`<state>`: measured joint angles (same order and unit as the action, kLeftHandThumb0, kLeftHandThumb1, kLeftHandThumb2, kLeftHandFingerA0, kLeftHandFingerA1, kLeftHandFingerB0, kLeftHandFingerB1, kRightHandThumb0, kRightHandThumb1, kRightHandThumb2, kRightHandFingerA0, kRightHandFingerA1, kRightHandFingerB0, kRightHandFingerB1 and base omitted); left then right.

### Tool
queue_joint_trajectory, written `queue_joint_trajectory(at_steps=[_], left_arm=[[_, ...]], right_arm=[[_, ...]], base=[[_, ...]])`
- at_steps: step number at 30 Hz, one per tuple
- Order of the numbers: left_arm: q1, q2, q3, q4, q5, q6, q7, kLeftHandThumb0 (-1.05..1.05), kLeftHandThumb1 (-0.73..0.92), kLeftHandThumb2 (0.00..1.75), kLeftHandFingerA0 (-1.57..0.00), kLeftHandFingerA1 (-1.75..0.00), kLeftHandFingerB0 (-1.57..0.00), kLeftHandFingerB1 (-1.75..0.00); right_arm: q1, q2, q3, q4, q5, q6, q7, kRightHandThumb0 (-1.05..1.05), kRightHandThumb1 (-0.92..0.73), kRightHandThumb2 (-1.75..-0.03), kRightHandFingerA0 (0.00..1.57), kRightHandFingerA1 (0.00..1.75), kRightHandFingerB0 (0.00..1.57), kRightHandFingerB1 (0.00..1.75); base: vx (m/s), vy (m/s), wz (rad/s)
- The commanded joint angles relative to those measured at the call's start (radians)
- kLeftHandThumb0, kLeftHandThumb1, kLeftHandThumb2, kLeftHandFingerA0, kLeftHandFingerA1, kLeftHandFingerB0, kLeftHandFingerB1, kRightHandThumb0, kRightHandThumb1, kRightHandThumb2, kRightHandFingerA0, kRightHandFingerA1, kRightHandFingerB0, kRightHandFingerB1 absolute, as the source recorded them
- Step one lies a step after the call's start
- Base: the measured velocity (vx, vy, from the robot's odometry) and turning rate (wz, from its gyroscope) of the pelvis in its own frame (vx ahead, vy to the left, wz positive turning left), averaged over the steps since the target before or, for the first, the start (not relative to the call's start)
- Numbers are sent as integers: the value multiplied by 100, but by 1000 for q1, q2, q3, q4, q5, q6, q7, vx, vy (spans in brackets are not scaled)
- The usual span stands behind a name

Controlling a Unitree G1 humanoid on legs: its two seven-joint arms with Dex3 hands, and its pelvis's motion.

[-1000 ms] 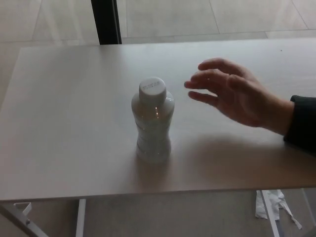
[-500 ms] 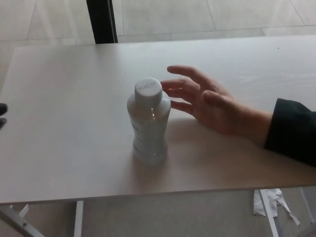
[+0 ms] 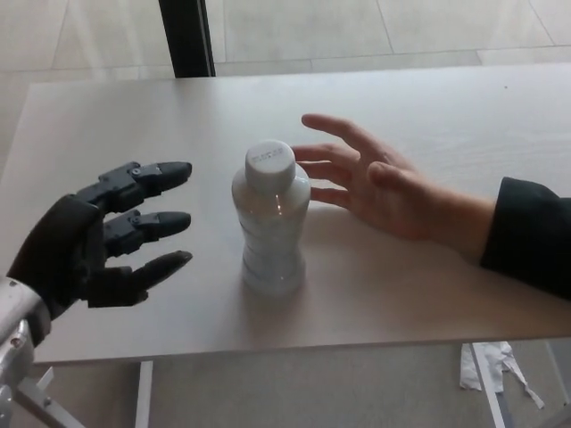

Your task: Pick up a bottle and hand it

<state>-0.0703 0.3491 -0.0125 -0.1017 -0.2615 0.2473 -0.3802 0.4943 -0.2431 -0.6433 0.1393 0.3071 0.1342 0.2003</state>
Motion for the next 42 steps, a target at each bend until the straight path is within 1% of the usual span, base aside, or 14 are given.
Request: queue_joint_trajectory(at_steps=[1,2,3,4,8,19,20,24,30,31,37,39,40,42], left_arm=[[-23,54,-72,-5,102,60,-12,-90,53,57,-17,-47,-17,-33],[-31,55,-80,-1,99,69,-16,-40,10,83,-3,-54,0,-50],[-42,53,-89,4,99,77,-17,-88,50,56,-5,-46,-9,-31],[-60,49,-105,11,103,88,-17,-70,38,88,-1,-37,-6,-25],[-129,29,-161,30,143,111,5,-73,41,87,0,-21,-9,-6],[-319,-138,-349,168,364,269,199,-86,46,93,0,-23,0,0],[-323,-155,-350,173,368,284,215,-88,48,93,0,-22,0,0],[-298,-192,-390,191,401,319,236,-95,56,58,0,0,0,0],[-223,-250,-412,200,419,341,269,-90,51,56,0,0,0,0],[-215,-278,-427,208,464,377,332,-99,57,92,0,-11,0,0],[-213,-394,-434,265,576,414,536,-94,57,89,0,-23,0,-11],[-192,-461,-405,288,585,371,646,-87,54,84,0,-24,0,-7],[-185,-493,-390,311,590,327,709,-67,37,70,-23,-77,0,0],[-173,-538,-372,355,596,235,816,-60,36,70,-44,-81,0,0]], right_arm=[[-3,-16,-6,-21,5,34,-24,-86,-54,-57,45,64,27,52],[-6,-19,-4,-18,2,33,-24,-87,-55,-57,46,65,27,52],[-9,-20,-3,-15,0,35,-26,-84,-41,-86,42,66,25,57],[-11,-21,-2,-15,-4,40,-33,-85,-54,-57,44,64,30,53],[-10,-13,9,-54,-6,74,-50,-92,-44,-88,44,68,26,56],[-38,-16,10,-29,-1,68,-49,-91,-43,-86,43,63,30,56],[-39,-23,17,-22,-14,58,-46,-87,-53,-58,49,61,32,53],[-57,-22,28,-2,-21,44,-46,-85,-40,-86,47,65,29,57],[-42,-7,25,-63,4,80,-47,-87,-53,-57,47,62,33,54],[-47,-6,23,-52,16,63,-30,-87,-52,-57,47,62,32,53],[-57,-4,32,-56,11,72,-38,-87,-42,-87,48,63,27,54],[-54,8,24,-75,31,83,-39,-86,-52,-56,49,60,34,51],[-52,8,24,-86,32,89,-42,-87,-52,-56,45,61,33,52],[-50,7,23,-95,31,97,-47,-89,-40,-73,46,63,32,54]], base=[[0,0,0],[0,0,0],[0,0,0],[0,0,0],[0,0,0],[0,0,0],[0,0,0],[0,0,0],[0,0,0],[0,0,0],[0,0,0],[0,0,0],[0,0,0],[0,0,0]])
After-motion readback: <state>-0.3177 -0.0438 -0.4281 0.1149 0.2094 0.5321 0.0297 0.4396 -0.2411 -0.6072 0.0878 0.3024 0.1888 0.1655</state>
